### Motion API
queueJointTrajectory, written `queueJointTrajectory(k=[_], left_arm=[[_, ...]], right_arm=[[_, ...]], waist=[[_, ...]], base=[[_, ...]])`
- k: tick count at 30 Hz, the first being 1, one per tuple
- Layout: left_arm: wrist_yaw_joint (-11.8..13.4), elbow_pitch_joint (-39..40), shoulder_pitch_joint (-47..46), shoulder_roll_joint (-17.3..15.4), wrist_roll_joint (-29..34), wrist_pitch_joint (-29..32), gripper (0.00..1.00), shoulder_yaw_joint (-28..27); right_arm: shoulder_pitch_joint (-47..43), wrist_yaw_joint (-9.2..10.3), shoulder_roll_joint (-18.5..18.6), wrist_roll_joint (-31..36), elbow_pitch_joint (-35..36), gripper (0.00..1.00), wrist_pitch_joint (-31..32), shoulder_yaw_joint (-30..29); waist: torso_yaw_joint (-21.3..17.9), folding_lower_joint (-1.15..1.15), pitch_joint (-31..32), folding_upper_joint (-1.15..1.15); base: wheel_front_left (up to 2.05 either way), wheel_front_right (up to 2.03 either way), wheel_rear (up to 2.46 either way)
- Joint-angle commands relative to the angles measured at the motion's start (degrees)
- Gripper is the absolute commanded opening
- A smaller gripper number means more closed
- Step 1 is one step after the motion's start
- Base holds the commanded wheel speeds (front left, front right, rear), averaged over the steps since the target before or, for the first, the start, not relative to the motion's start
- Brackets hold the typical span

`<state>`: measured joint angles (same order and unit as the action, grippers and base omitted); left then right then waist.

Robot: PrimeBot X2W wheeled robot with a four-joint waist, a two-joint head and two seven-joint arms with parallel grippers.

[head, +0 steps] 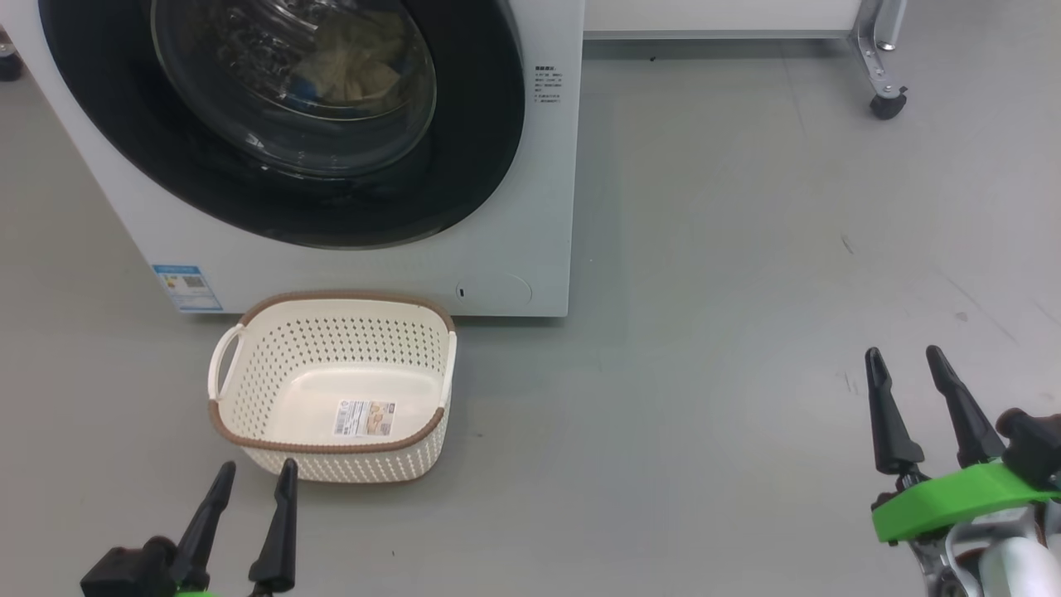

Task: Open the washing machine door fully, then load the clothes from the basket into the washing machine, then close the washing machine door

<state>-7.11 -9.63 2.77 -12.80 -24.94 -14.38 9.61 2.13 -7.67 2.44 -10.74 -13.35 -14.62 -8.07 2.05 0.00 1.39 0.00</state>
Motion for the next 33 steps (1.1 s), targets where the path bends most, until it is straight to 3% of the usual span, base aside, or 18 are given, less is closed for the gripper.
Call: queueJointTrajectory(k=[1, 33], left_arm=[[-0.37, 1.51, -1.89, -0.80, -0.04, -0.62, 1.00, -2.25], [-0.37, 0.48, -2.02, -0.10, -0.47, -0.62, 1.00, -3.91]], right_arm=[[1.30, 0.19, 0.43, 0.39, 1.71, 1.00, -0.38, 1.31], [1.30, 0.19, 0.43, 1.80, 0.81, 1.00, -0.38, 1.50]], waist=[[-0.03, 0.00, 0.02, 0.00], [-0.19, 0.00, 0.26, 0.00]], base=[[0.00, 0.00, 0.00], [0.00, 0.00, 0.00]])
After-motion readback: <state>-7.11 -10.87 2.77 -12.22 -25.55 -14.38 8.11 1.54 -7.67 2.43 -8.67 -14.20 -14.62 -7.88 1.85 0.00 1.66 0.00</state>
